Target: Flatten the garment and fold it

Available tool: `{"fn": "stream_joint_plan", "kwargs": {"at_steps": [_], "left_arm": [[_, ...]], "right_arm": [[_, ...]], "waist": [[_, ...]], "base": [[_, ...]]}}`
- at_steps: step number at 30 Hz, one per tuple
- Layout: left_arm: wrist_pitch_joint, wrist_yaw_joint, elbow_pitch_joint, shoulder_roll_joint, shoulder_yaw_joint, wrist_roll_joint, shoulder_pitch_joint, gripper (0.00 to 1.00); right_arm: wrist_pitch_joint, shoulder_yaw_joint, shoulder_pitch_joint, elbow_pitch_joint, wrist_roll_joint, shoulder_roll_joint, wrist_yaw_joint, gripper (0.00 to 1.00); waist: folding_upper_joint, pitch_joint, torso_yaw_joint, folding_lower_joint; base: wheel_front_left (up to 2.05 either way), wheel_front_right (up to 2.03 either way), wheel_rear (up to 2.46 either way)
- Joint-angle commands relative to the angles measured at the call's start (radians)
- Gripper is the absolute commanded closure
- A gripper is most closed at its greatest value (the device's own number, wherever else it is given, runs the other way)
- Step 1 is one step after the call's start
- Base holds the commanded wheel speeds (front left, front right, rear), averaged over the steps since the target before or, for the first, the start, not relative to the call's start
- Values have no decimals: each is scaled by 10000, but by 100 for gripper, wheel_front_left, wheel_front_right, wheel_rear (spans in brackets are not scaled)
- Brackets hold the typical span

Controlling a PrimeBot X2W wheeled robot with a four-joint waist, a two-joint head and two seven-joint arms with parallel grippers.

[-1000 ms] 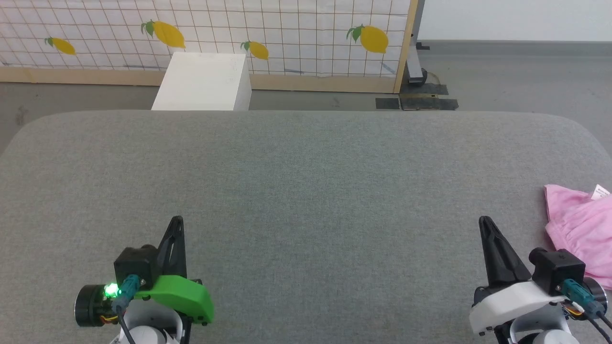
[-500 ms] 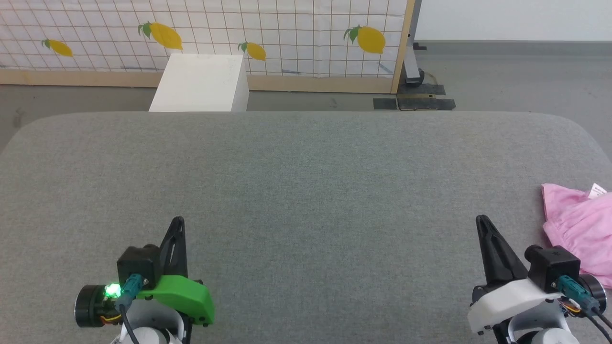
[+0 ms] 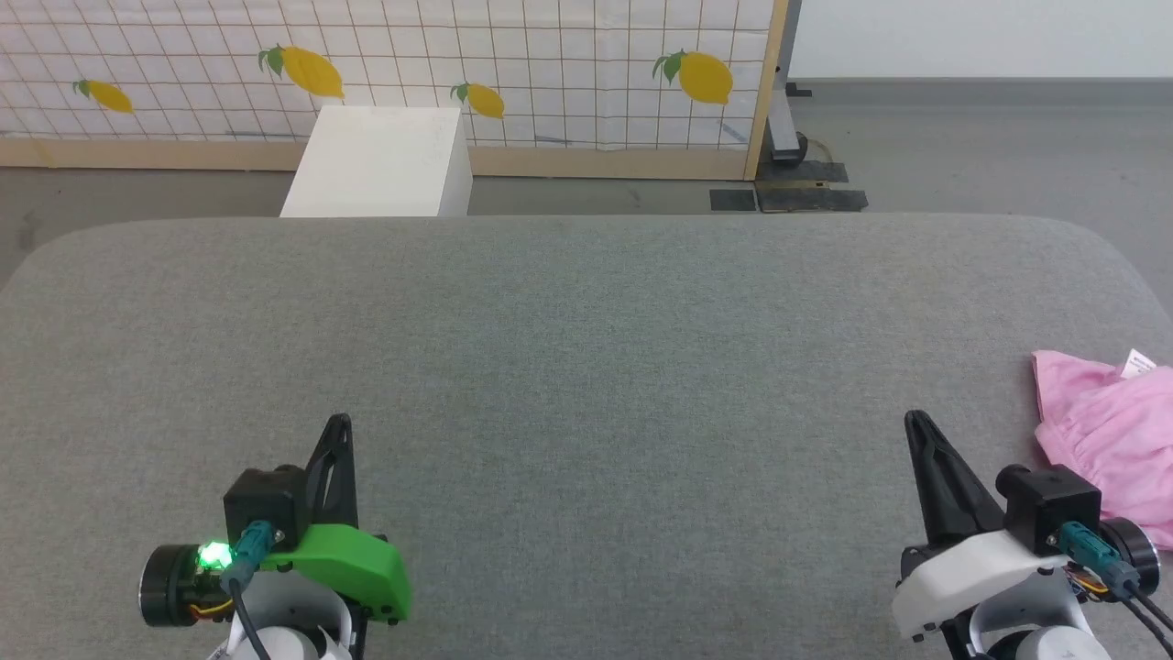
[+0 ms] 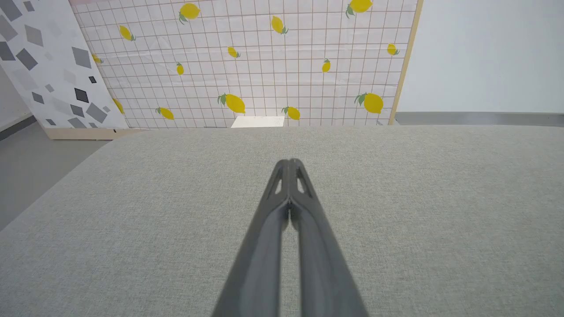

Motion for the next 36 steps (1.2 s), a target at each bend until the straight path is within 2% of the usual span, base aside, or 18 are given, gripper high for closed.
{"fn": "stream_joint_plan", "kwargs": {"at_steps": [1, 36], "left_arm": [[43, -51, -86, -91, 55, 195, 128, 100], [546, -137, -515, -341, 310, 712, 249, 100]], "right_arm": [[84, 23, -124, -84, -134, 2, -11, 100], [584, 141, -160, -396, -515, 3, -13, 100]], "waist": [[58, -2, -6, 0], [73, -34, -121, 0]], "base": [[0, 0, 0], [0, 0, 0]]}}
